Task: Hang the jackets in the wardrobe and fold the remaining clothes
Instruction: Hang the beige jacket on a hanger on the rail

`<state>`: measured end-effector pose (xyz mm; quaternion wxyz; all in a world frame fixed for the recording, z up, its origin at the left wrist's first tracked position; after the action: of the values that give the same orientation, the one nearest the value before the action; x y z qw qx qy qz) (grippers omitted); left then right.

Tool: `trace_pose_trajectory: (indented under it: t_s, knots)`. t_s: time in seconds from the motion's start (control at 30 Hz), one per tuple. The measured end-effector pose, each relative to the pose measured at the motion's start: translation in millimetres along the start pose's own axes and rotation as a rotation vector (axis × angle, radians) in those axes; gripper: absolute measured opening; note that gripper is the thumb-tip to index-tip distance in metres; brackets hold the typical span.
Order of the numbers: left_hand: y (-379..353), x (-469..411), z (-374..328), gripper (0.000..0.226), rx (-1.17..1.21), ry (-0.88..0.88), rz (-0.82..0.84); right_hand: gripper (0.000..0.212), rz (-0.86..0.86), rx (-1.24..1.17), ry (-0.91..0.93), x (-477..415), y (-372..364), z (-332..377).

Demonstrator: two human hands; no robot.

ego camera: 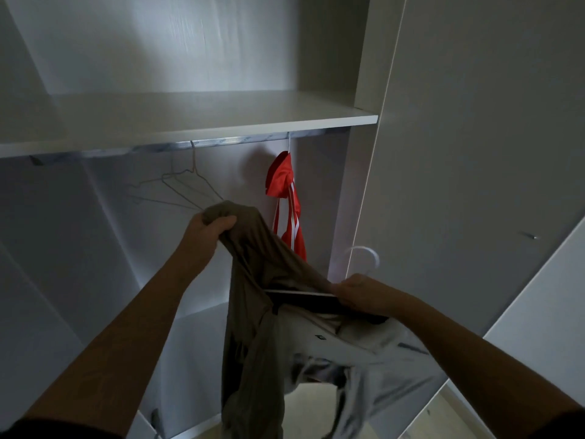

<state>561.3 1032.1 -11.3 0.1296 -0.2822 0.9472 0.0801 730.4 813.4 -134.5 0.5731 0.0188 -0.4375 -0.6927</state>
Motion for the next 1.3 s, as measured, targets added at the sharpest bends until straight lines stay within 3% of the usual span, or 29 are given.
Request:
trace_pose_trajectory:
  t_s: [0.13, 0.2, 0.27, 0.33, 0.53, 0.67, 0.73, 0.77, 0.9, 1.1, 1.23, 1.3]
  knots:
    - [-59.6, 7.5, 6.1, 0.013, -0.345, 0.052, 0.286, 0.038, -0.059, 0.028, -0.01, -14.4, 16.1, 32.7]
    - [-79.9, 16.4, 25.8, 0.012, -0.55, 0.087, 0.398, 0.037, -0.102, -0.119, 0.028, -15.8, 34.4, 41.3]
    - [-84.1, 21.4, 40.5, 0.021, -0.68, 0.073, 0.407, 0.04, -0.105, -0.28, 0.071, -13.7, 45.3, 44.2]
    - [-80.5, 22.8, 44.5, 0.026, -0.738, 0.022, 0.385, 0.041, -0.088, -0.297, 0.103, -11.7, 47.8, 47.0]
    - [-94.8, 37.3, 30.9, 0.038, -1.093, -0.252, 0.583, 0.039, -0.126, -0.31, 0.14, -4.2, 62.8, 52.7]
    - [-56.0, 30.3, 3.1, 0.044, -1.041, -0.258, 0.204, 0.038, -0.157, -0.279, 0.203, 6.9, 76.6, 58.7]
    - [-44.5, 20.6, -5.6, 0.029, -0.98, -0.213, 0.073, 0.038, -0.142, -0.271, 0.233, 11.0, 79.6, 63.7]
    - [-46.7, 13.4, -5.9, 0.019, -0.958, -0.201, 0.083, 0.038, -0.133, -0.27, 0.242, 12.7, 80.9, 66.0]
    - [-78.0, -8.8, 18.8, 0.021, -0.963, -0.091, 0.373, 0.037, -0.096, -0.281, 0.282, 17.1, 83.6, 74.6]
    - [-107.0, -14.0, 21.0, 0.026, -0.845, -0.138, 0.445, 0.038, -0.04, -0.231, 0.244, 15.5, 78.6, 72.7]
    - [-84.4, -20.4, 18.3, 0.038, -0.692, -0.163, 0.345, 0.03, 0.069, -0.336, 0.248, 15.0, 76.4, 64.2]
    - [-65.7, -28.1, 17.1, 0.029, -0.615, -0.169, 0.237, 0.026, 0.117, -0.41, 0.247, 13.5, 78.8, 61.7]
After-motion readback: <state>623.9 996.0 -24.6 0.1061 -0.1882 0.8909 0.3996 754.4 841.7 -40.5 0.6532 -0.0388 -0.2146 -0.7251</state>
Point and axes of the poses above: each hand's wrist, its own x-axis away from the middle knuckle, its own y-axis out of the back of the hand, z = x × y, the point moved 10 cm from there along -x, towards the middle knuckle, and after that the axes turned 14 degrees about z, right-handed, at the moved point
